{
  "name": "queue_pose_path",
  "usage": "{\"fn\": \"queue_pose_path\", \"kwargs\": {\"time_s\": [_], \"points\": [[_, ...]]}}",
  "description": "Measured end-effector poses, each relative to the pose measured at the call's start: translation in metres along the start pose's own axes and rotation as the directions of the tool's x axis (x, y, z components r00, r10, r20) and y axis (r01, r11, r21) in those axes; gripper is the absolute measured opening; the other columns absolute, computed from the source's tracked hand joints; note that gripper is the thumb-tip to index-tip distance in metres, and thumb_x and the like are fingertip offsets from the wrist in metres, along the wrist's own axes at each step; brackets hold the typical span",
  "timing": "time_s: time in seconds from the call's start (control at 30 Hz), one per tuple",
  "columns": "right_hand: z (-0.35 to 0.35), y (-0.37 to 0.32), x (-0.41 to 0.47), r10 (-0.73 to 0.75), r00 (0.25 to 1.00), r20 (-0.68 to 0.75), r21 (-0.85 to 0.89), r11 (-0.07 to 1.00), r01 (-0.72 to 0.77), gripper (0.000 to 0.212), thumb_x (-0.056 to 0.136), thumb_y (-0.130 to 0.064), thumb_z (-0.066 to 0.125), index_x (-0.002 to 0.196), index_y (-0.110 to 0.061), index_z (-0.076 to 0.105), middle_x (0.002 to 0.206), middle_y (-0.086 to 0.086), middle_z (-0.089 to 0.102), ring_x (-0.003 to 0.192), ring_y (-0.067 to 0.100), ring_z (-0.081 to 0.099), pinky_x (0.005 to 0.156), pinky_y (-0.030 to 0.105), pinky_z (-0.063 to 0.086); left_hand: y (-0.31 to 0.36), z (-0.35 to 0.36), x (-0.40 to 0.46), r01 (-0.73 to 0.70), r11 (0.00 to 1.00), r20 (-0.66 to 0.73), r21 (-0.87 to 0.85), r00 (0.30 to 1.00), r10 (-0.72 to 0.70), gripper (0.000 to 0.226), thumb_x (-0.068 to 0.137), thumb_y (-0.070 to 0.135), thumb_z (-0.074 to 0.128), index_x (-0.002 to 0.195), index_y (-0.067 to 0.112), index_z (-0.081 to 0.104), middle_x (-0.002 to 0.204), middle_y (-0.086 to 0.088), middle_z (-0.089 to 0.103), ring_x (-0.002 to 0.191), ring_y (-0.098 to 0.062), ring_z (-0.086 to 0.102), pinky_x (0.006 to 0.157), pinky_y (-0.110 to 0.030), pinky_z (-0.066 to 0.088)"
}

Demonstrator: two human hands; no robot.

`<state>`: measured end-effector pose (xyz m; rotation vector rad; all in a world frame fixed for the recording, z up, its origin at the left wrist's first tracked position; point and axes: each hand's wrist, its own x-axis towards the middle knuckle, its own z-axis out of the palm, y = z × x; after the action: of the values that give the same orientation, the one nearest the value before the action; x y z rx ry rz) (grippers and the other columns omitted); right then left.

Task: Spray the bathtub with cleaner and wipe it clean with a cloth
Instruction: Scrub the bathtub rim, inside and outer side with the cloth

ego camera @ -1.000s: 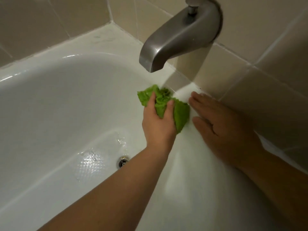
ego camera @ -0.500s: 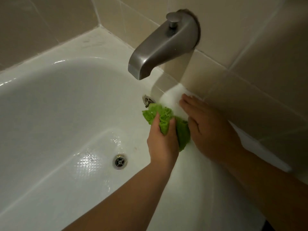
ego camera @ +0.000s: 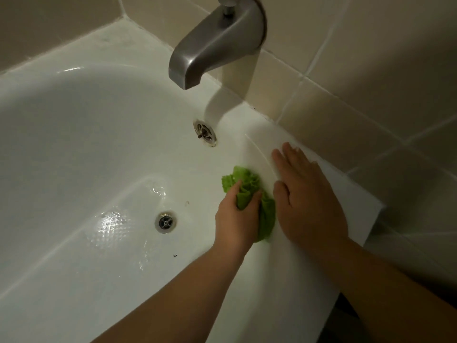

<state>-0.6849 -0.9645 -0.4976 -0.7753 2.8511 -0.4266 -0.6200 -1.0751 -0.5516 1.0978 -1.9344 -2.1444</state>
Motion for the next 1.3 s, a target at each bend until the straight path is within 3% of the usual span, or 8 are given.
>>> {"fn": "queue_pose_path", "kwargs": {"time_s": [0.13,0.3,0.4,0.53,0.7,0.9,1.13,1.3], "points": [[0.001,0.001,-0.001,0.019,1.000,-0.017,0.039,0.999,-0.018,0.071,0.096,-0.043,0.006,0.164,-0.028,0.020,0.171,-0.008,0.010,0.157,0.006,0.003,0.128,0.031,-0.001,0.011,0.000,0.002,-0.135,0.991,0.015,-0.017,0.991,0.135,0.045,0.092,0.045,0.068,0.136,0.041,0.061,0.121,0.017,0.071,0.110,-0.005,0.068,0.099,-0.037,0.056],[0.002,0.003,-0.014,0.035,0.999,-0.034,0.059,0.998,-0.033,0.063,0.102,-0.037,0.018,0.163,-0.025,0.024,0.171,-0.007,0.015,0.157,0.006,0.008,0.127,0.027,-0.001,-0.004,-0.002,-0.001,-0.063,0.997,0.027,0.043,0.998,0.062,0.021,0.093,0.045,0.061,0.112,0.044,0.069,0.103,0.016,0.074,0.100,-0.011,0.070,0.097,-0.045,0.056],[0.002,0.001,-0.022,0.036,0.999,-0.022,0.027,0.999,-0.036,0.065,0.102,-0.043,0.016,0.164,-0.024,0.020,0.171,-0.006,0.013,0.157,0.007,0.006,0.128,0.033,0.002,-0.008,-0.010,-0.016,-0.115,0.992,0.116,0.057,0.987,0.108,0.035,0.087,0.047,0.066,0.123,0.044,0.068,0.111,0.015,0.074,0.104,-0.009,0.070,0.098,-0.042,0.056],[0.001,0.001,-0.023,0.031,0.999,-0.007,-0.004,0.999,-0.031,0.066,0.102,-0.045,0.017,0.165,-0.024,0.016,0.172,-0.006,0.008,0.157,0.007,0.001,0.127,0.031,-0.003,-0.005,-0.006,-0.009,-0.188,0.981,0.077,0.056,0.980,0.184,0.037,0.097,0.039,0.065,0.134,0.040,0.062,0.121,0.018,0.070,0.112,-0.004,0.066,0.101,-0.036,0.054],[0.002,0.003,-0.019,-0.013,0.999,0.030,-0.107,0.994,0.016,0.069,0.102,-0.043,0.020,0.165,-0.022,0.005,0.173,-0.003,0.000,0.158,0.012,-0.004,0.128,0.037,-0.003,-0.033,-0.003,-0.009,0.041,0.995,0.070,0.090,0.996,-0.047,0.025,0.096,0.047,0.049,0.111,0.040,0.068,0.107,0.012,0.072,0.105,-0.015,0.067,0.102,-0.047,0.052],[-0.003,0.003,-0.009,-0.035,0.996,0.076,-0.160,0.986,0.047,0.077,0.101,-0.039,0.037,0.165,-0.021,-0.003,0.173,-0.002,-0.007,0.158,0.014,-0.008,0.128,0.040,-0.003,-0.030,-0.008,-0.003,-0.066,0.998,0.101,-0.007,0.993,0.067,0.049,0.090,0.042,0.062,0.138,0.037,0.061,0.125,0.011,0.069,0.115,-0.011,0.066,0.102,-0.041,0.055],[-0.006,0.004,0.011,-0.088,0.991,0.096,-0.154,0.983,0.102,0.083,0.097,-0.037,0.042,0.165,-0.021,-0.002,0.173,-0.004,-0.006,0.158,0.010,-0.008,0.127,0.033,-0.006,-0.063,-0.010,-0.002,0.140,0.987,0.090,0.080,0.985,-0.147,0.046,0.100,0.037,0.060,0.145,0.040,0.054,0.133,0.012,0.064,0.124,-0.016,0.060,0.111,-0.043,0.047],[-0.008,0.004,0.024,-0.118,0.987,0.105,-0.169,0.976,0.134,0.082,0.101,-0.037,0.044,0.165,-0.022,-0.005,0.172,-0.006,-0.008,0.157,0.009,-0.010,0.122,0.027,-0.010,-0.046,-0.006,-0.002,-0.085,0.996,0.110,-0.005,0.990,0.085,0.053,0.089,0.041,0.062,0.142,0.046,0.055,0.133,0.017,0.065,0.123,-0.006,0.060,0.107,-0.034,0.048]]}}
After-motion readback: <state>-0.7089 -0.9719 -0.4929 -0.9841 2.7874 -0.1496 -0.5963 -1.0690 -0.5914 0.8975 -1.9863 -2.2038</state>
